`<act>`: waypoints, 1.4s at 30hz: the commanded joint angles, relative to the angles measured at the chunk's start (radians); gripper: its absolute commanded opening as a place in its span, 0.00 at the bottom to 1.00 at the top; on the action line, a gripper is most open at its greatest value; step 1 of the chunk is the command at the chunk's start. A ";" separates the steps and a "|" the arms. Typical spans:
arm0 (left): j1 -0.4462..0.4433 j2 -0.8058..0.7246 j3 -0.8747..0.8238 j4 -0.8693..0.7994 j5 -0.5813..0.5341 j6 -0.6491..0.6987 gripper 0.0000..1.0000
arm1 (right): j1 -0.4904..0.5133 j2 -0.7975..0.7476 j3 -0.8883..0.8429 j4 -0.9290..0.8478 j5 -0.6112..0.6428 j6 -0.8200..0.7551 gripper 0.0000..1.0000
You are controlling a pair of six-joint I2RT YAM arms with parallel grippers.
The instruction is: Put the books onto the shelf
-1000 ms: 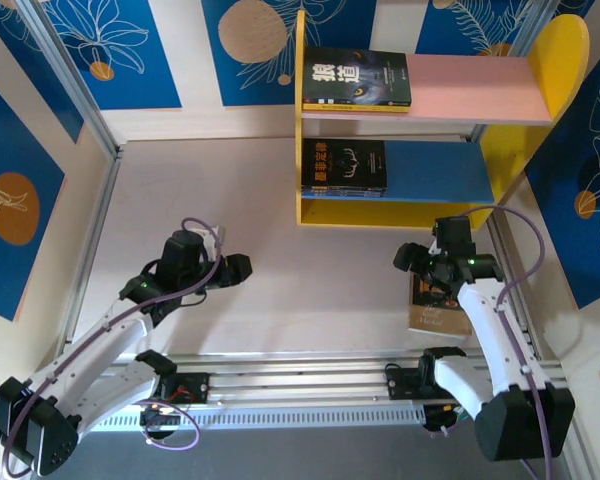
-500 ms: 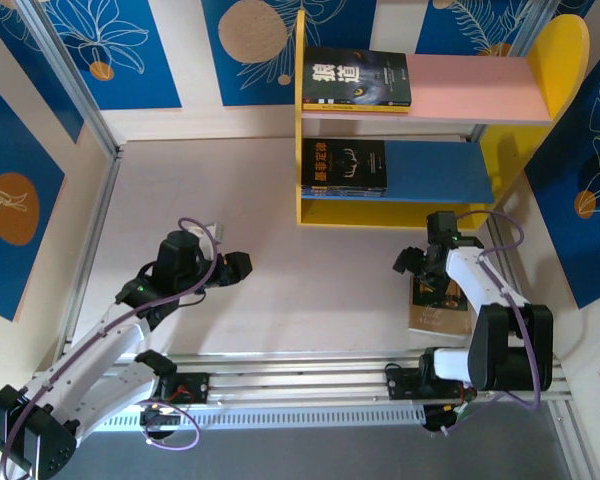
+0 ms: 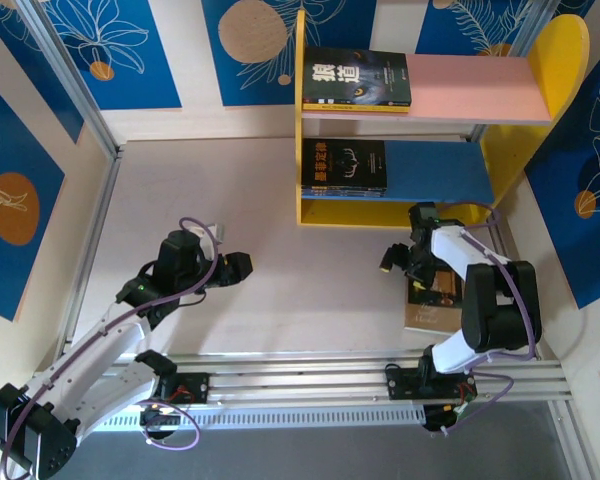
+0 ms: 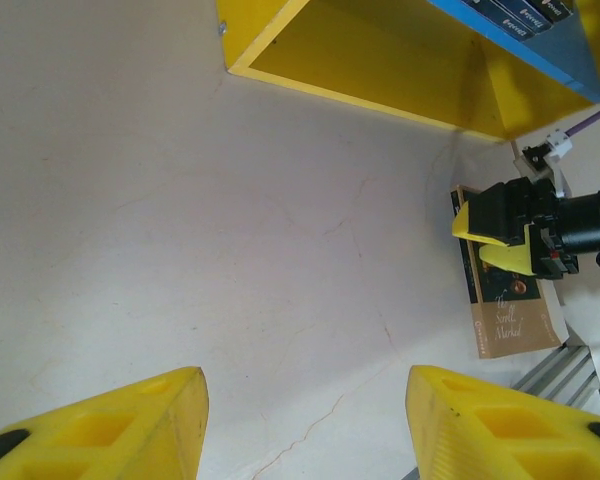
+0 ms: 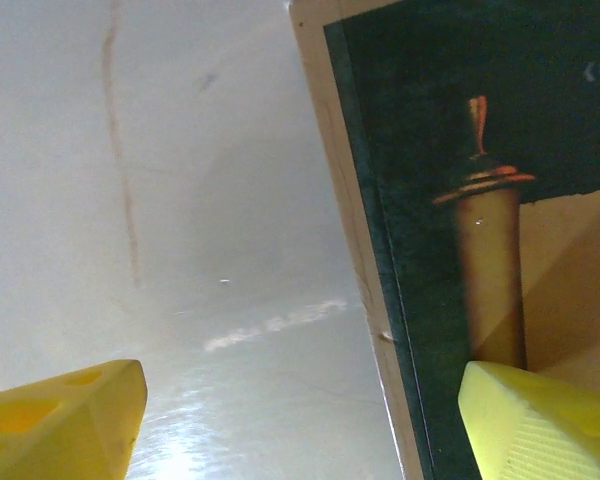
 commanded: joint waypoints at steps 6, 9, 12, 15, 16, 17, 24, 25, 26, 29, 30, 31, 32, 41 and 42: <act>0.007 -0.005 0.041 -0.024 0.005 0.017 0.56 | 0.175 0.037 -0.043 0.178 -0.224 0.124 0.82; 0.007 0.002 0.041 -0.026 0.008 0.012 0.56 | 0.270 0.030 -0.053 0.275 -0.246 0.221 0.82; 0.007 0.001 0.039 -0.026 0.009 0.007 0.56 | 0.363 0.042 -0.043 0.372 -0.241 0.318 0.82; 0.007 -0.008 0.041 -0.036 0.008 0.003 0.56 | 0.438 0.077 -0.009 0.474 -0.233 0.393 0.82; 0.007 -0.013 0.039 -0.039 0.009 0.002 0.56 | 0.462 0.094 0.013 0.496 -0.228 0.407 0.82; 0.007 -0.020 0.036 -0.045 0.004 0.003 0.56 | 0.483 0.118 0.044 0.507 -0.221 0.414 0.82; 0.007 -0.037 0.013 -0.065 -0.002 -0.011 0.56 | 0.535 0.188 0.190 0.558 -0.242 0.417 0.82; 0.007 -0.036 0.009 -0.065 -0.003 -0.014 0.56 | 0.536 0.174 0.192 0.554 -0.235 0.409 0.82; 0.007 -0.036 0.004 -0.063 -0.003 -0.015 0.56 | 0.536 0.155 0.191 0.538 -0.223 0.396 0.82; 0.007 -0.025 -0.009 -0.051 0.001 -0.025 0.56 | 0.536 0.073 0.168 0.453 -0.164 0.334 0.82; 0.005 -0.020 -0.012 -0.042 0.006 -0.028 0.56 | 0.533 0.043 0.156 0.419 -0.135 0.312 0.82; 0.005 -0.013 -0.018 -0.030 0.010 -0.034 0.56 | 0.529 0.009 0.141 0.374 -0.102 0.284 0.83; 0.005 -0.007 -0.023 -0.015 0.015 -0.040 0.56 | 0.520 -0.029 0.124 0.330 -0.068 0.260 0.83; -0.015 0.090 -0.037 0.094 0.038 -0.070 0.56 | 0.296 -0.285 -0.099 0.155 -0.018 0.155 0.84; -0.017 0.095 -0.036 0.100 0.038 -0.073 0.56 | 0.267 -0.295 -0.114 0.152 -0.028 0.145 0.84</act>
